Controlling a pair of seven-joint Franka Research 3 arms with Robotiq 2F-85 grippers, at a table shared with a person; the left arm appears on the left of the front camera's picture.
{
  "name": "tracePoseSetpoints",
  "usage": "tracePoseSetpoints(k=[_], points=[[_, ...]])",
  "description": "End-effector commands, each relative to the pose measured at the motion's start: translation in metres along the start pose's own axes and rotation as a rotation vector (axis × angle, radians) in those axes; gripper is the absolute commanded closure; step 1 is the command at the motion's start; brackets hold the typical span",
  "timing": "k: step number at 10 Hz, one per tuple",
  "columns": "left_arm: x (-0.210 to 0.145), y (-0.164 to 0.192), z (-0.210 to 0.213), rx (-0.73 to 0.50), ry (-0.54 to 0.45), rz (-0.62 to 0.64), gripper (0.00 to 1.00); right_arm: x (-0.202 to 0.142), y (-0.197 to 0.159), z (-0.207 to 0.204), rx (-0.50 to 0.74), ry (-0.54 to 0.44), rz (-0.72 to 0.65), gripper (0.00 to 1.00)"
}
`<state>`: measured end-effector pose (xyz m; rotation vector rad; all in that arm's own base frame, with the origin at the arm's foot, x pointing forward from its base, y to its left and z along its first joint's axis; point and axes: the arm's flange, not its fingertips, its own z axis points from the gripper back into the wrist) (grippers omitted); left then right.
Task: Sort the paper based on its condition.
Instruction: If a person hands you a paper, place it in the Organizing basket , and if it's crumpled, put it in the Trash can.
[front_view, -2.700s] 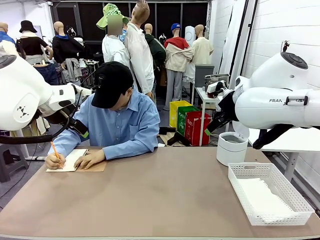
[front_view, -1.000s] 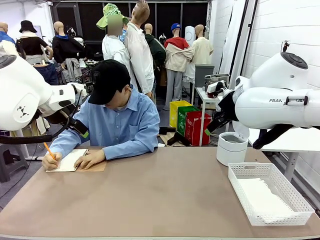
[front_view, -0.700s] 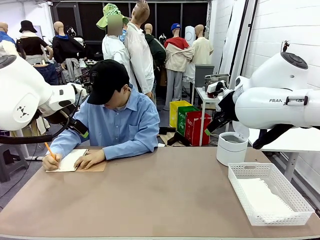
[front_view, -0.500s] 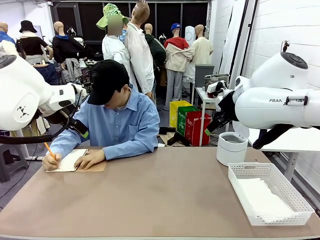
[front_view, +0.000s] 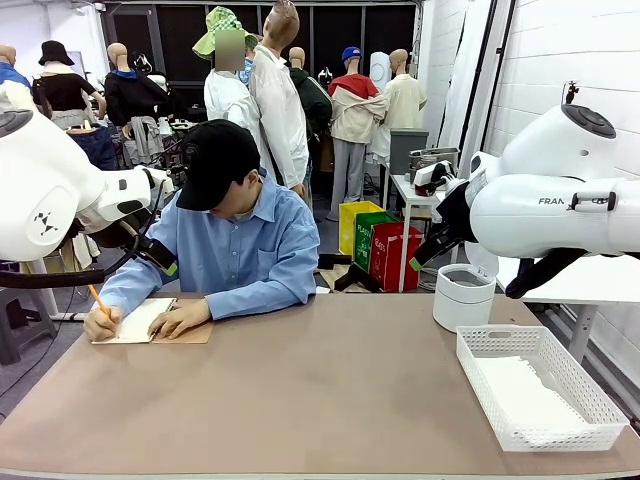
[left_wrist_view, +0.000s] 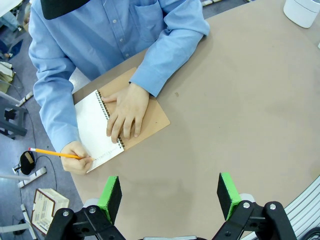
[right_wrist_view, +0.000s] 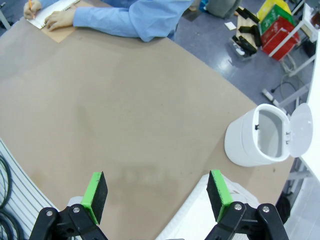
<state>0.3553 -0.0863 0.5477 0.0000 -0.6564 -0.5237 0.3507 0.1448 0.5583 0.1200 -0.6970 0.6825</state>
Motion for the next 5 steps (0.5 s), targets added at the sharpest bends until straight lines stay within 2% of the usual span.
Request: tracePoseSetpoints(k=[1, 5], points=[[-0.0002, 0.0005, -0.0007, -0.001, 0.002, 0.001, 0.0, 0.0003, -0.002, 0.0008, 0.001, -0.002, -0.004, 0.0], [-0.0002, 0.0005, -0.0007, -0.001, 0.002, 0.001, 0.0, 0.0003, -0.002, 0.0008, 0.001, -0.002, -0.004, 0.0]])
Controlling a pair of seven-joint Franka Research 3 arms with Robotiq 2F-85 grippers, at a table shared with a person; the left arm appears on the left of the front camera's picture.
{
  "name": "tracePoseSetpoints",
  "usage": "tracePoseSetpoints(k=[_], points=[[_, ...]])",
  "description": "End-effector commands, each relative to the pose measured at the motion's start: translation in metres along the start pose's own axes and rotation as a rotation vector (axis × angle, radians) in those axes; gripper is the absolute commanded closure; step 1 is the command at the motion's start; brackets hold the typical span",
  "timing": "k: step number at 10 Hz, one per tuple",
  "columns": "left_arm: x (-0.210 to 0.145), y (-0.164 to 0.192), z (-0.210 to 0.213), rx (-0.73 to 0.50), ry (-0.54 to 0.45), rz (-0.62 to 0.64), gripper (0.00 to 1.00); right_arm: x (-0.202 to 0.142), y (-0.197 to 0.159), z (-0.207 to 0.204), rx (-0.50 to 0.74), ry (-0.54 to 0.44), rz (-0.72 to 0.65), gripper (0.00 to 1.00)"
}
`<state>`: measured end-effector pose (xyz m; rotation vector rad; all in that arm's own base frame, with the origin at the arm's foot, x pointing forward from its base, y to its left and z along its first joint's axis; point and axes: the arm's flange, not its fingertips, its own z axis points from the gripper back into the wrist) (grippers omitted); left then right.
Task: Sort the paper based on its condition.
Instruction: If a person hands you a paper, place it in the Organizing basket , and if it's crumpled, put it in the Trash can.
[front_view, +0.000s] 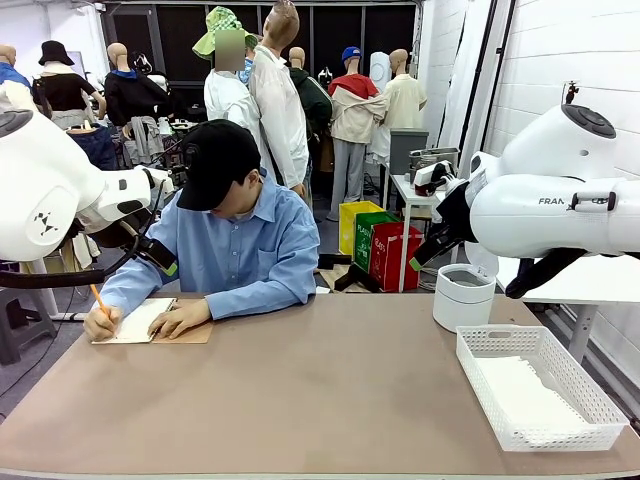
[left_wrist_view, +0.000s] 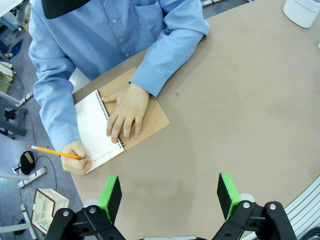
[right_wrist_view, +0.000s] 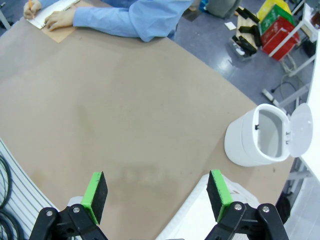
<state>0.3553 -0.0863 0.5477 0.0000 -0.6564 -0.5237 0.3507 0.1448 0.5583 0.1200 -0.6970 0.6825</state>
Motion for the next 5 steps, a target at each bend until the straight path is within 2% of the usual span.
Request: tracePoseSetpoints(k=[1, 5], points=[[-0.0002, 0.0005, -0.0007, -0.001, 0.002, 0.001, 0.0, 0.0003, -0.002, 0.0008, 0.001, -0.002, -0.004, 0.0], [-0.0002, 0.0005, -0.0007, -0.001, 0.002, 0.001, 0.0, 0.0003, -0.002, 0.0008, 0.001, -0.002, -0.004, 0.0]])
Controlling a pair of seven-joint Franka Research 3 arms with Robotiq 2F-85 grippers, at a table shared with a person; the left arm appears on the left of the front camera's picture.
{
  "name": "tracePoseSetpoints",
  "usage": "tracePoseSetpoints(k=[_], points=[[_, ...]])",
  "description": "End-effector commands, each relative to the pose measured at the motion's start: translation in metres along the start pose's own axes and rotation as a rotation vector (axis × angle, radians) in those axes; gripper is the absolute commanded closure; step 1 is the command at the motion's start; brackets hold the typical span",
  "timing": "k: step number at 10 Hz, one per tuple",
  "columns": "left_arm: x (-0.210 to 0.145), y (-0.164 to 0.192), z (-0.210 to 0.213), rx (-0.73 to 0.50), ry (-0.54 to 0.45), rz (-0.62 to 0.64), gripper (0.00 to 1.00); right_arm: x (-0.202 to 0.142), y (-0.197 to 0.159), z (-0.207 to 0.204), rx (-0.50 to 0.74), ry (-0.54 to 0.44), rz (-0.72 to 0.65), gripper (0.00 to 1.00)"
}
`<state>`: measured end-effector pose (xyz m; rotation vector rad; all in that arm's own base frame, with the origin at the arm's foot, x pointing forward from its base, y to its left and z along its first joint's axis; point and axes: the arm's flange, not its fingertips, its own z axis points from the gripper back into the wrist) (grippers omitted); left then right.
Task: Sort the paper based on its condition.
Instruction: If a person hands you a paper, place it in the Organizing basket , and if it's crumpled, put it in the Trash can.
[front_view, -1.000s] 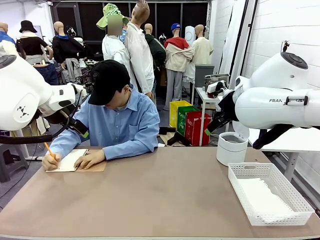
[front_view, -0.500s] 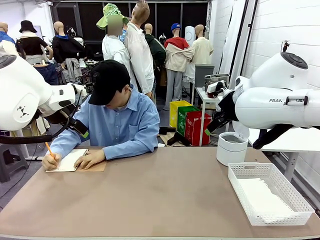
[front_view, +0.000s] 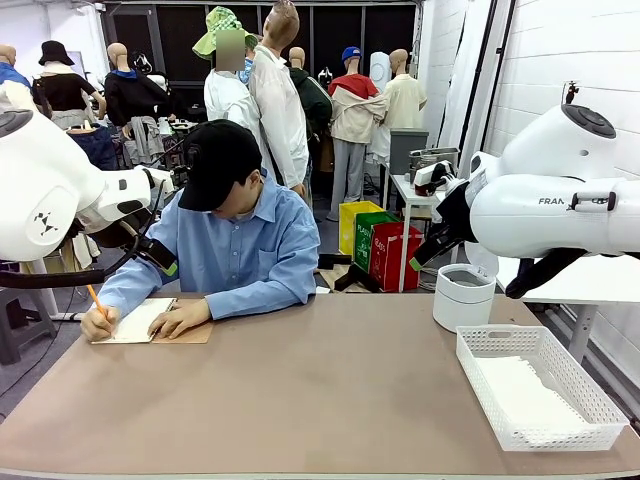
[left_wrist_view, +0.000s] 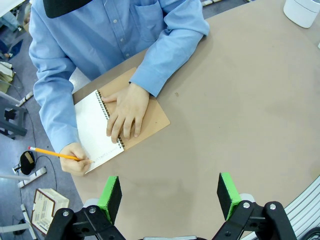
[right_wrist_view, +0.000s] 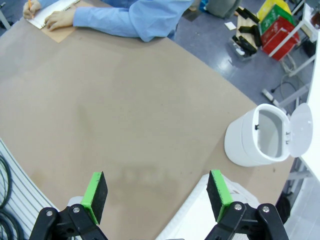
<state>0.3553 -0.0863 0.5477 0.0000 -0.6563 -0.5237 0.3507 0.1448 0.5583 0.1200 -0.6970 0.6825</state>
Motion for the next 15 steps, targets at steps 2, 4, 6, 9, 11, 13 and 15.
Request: tracePoseSetpoints(k=[2, 4, 6, 9, 11, 13, 15], points=[[-0.0002, 0.0005, -0.0007, -0.001, 0.002, 0.001, 0.0, 0.0003, -0.002, 0.0008, 0.001, -0.002, -0.004, 0.0], [-0.0002, 0.0005, -0.0007, -0.001, 0.002, 0.001, 0.0, 0.0003, -0.002, 0.0008, 0.001, -0.002, -0.004, 0.0], [-0.0002, 0.0005, -0.0007, -0.001, 0.002, 0.001, 0.0, 0.0003, -0.002, 0.0008, 0.001, -0.002, -0.004, 0.0], [-0.0002, 0.0005, -0.0007, -0.001, 0.002, 0.001, 0.0, 0.0003, -0.002, 0.0008, 0.001, -0.002, -0.004, 0.0], [-0.0002, 0.0005, -0.0007, -0.001, 0.002, 0.001, 0.0, 0.0003, -0.002, 0.0008, 0.001, -0.002, -0.004, 0.0], [-0.0002, 0.0005, -0.0007, -0.001, 0.002, 0.001, 0.0, 0.0003, -0.002, 0.0008, 0.001, -0.002, -0.004, 0.0], [-0.0002, 0.0005, -0.0007, -0.001, 0.002, 0.001, 0.0, 0.0003, -0.002, 0.0008, 0.001, -0.002, -0.004, 0.0]])
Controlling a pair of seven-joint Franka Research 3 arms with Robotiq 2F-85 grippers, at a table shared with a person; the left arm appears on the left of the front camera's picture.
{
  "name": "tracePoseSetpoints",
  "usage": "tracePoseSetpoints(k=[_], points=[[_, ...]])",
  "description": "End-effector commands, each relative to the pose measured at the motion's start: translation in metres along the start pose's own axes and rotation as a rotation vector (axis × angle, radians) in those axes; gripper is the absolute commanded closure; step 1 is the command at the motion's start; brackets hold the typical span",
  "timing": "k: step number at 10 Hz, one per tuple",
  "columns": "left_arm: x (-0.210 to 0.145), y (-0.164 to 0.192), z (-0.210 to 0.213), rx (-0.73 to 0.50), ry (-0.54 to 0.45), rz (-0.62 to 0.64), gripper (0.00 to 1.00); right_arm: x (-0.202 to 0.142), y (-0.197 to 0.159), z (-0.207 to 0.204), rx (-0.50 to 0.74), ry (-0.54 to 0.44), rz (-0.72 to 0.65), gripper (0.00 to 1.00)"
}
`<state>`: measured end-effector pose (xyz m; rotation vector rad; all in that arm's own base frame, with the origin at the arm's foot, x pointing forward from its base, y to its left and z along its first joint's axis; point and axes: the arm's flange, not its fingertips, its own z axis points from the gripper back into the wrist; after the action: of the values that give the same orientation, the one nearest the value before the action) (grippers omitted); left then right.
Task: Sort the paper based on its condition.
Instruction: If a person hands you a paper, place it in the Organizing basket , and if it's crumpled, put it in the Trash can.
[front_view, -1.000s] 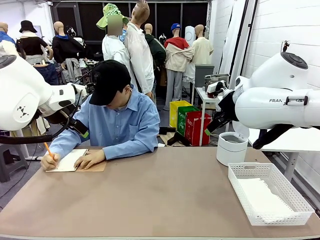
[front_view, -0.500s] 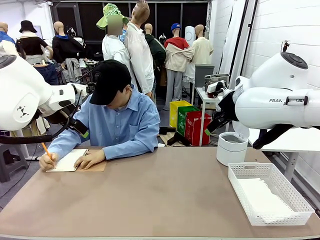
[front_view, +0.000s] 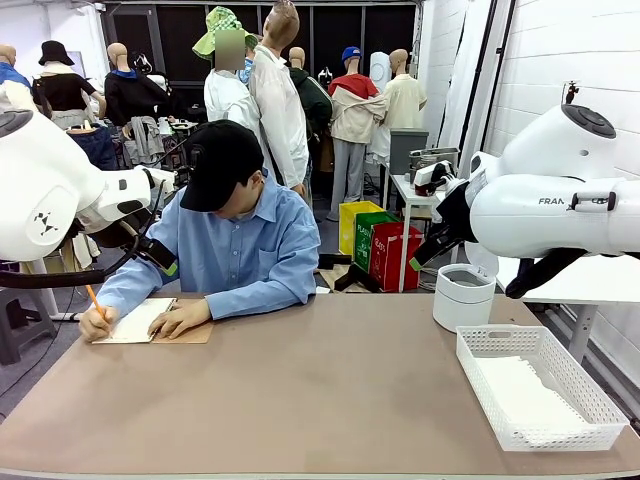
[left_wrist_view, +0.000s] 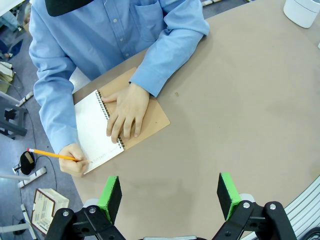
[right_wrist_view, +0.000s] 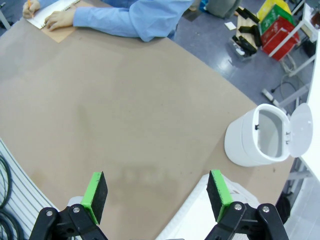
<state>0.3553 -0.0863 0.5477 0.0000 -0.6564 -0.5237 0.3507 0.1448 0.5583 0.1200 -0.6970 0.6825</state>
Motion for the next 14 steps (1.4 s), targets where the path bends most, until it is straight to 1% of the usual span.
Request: tracePoseSetpoints(k=[1, 14], points=[[-0.0002, 0.0005, -0.0007, -0.001, 0.002, 0.001, 0.0, 0.0003, -0.002, 0.0008, 0.001, -0.002, -0.004, 0.0], [-0.0002, 0.0005, -0.0007, -0.001, 0.002, 0.001, 0.0, 0.0003, -0.002, 0.0008, 0.001, -0.002, -0.004, 0.0]])
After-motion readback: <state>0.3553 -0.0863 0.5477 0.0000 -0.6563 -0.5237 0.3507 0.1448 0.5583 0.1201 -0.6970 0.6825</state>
